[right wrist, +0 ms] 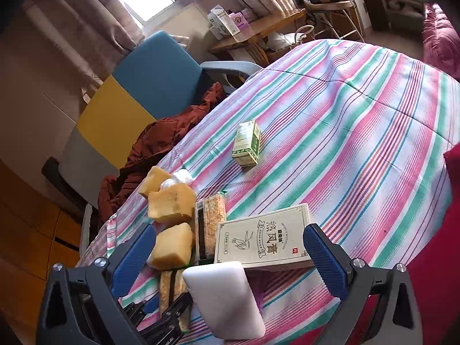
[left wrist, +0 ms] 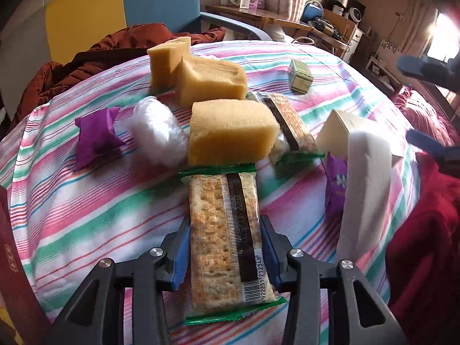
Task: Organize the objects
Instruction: 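Grasp the cracker pack with the left tool while the right grasps the white eraser, then carry cracker pack and white eraser into the gold tray and release both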
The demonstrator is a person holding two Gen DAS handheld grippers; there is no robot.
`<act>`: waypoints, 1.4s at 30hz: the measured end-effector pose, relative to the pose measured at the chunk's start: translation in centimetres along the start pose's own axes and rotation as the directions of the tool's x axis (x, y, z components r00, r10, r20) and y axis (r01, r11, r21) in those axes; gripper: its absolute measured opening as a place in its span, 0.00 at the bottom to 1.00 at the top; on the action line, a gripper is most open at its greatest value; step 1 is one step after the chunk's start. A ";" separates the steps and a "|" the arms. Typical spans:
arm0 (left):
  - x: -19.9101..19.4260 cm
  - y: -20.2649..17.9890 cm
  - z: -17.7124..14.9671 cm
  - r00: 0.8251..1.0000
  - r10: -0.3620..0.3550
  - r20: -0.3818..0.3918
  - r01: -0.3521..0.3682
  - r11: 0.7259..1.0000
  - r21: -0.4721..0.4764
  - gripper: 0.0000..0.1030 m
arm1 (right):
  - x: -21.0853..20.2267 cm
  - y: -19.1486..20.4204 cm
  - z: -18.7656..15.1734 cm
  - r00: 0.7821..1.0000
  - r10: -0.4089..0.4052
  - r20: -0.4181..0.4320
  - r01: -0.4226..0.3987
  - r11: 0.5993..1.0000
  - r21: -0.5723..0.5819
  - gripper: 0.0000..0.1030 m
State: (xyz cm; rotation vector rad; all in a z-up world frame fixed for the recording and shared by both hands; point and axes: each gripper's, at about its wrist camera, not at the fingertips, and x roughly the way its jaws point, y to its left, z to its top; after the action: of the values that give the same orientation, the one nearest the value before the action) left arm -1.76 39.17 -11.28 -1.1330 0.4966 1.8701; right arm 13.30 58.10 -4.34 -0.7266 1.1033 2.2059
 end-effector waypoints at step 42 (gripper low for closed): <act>-4.6 1.9 -7.7 0.992 -0.059 0.115 0.060 0.998 -0.002 0.42 | 2.3 5.5 -5.7 0.957 -0.210 -0.202 0.136 0.935 -0.328 0.54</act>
State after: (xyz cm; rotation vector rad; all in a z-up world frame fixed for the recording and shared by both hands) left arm 1.52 30.65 -11.42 -1.0261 0.3880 1.8736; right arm 9.11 51.12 -5.96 -1.2007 0.7639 2.2028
